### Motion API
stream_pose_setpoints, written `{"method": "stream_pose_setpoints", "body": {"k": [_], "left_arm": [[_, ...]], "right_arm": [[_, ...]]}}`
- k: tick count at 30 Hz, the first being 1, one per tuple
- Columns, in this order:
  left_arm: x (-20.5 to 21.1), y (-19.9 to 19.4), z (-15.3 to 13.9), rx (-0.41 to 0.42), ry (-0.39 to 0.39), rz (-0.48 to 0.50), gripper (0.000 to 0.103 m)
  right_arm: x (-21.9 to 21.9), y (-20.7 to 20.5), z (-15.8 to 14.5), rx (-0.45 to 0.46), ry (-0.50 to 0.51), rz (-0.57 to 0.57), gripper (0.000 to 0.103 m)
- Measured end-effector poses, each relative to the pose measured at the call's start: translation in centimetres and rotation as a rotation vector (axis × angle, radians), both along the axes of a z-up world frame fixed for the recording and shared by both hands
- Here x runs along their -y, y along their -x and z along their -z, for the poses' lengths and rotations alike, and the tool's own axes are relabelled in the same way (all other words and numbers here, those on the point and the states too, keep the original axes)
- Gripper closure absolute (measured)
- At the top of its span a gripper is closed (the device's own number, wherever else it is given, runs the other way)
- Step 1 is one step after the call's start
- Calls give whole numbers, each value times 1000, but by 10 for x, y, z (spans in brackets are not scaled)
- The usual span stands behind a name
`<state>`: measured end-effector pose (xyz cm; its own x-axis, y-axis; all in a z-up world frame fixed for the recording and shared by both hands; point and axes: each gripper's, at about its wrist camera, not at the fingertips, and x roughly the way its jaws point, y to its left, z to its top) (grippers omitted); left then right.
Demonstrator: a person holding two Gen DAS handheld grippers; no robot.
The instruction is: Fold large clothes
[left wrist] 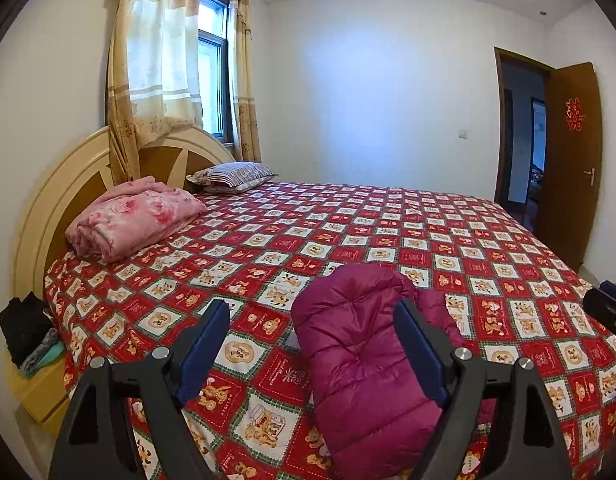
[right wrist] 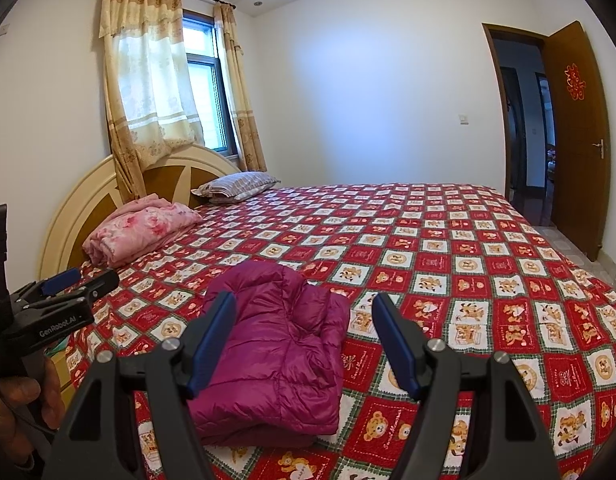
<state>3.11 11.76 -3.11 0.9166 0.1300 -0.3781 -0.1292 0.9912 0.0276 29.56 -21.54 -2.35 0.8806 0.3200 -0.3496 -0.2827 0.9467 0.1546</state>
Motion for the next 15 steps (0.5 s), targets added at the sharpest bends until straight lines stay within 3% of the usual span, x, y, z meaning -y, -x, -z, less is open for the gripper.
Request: {"method": "stream_pose_setpoints", "body": {"k": [15], "left_arm": [[6, -5, 7, -11, -50, -3, 19]], "right_arm": [[-3, 3, 4, -5, 2, -5, 29]]}}
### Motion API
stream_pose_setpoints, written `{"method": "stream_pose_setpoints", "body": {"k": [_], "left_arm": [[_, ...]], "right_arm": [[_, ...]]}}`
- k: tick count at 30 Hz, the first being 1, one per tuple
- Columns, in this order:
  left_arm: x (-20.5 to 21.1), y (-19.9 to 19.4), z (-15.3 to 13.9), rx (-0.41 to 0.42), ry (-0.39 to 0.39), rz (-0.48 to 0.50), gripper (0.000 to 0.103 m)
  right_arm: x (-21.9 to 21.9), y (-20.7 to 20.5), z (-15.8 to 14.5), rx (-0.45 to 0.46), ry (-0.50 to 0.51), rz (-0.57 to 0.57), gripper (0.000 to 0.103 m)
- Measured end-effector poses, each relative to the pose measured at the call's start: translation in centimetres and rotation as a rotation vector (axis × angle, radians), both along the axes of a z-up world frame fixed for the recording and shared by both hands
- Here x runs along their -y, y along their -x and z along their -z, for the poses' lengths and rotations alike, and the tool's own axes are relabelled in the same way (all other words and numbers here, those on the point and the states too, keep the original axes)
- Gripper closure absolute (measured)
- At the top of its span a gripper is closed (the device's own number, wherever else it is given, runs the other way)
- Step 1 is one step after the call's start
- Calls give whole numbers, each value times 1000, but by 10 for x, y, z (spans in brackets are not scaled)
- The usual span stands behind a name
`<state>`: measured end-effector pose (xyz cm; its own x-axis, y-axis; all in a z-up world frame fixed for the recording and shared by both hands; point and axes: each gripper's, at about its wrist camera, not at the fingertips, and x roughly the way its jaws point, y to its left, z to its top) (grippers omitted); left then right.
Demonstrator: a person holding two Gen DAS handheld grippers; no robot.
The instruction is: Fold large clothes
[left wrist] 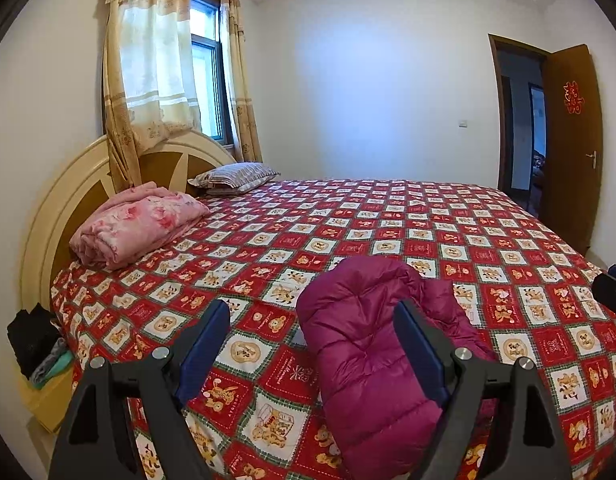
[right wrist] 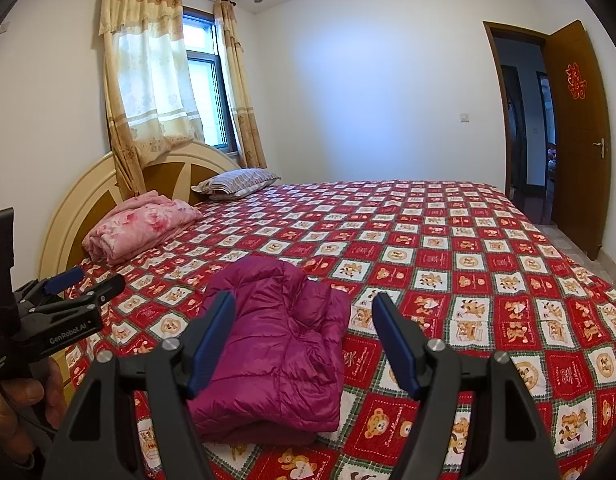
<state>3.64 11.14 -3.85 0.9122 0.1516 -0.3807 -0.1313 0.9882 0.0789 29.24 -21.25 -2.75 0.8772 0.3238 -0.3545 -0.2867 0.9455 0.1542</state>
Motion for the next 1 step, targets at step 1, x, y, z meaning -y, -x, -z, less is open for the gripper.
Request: {"method": "stream_pose_setpoints", "body": {"k": [1], "left_arm": [[0, 0, 0, -2, 4, 4, 19]], "right_arm": [[-1, 0, 2, -1, 1, 0, 29]]}}
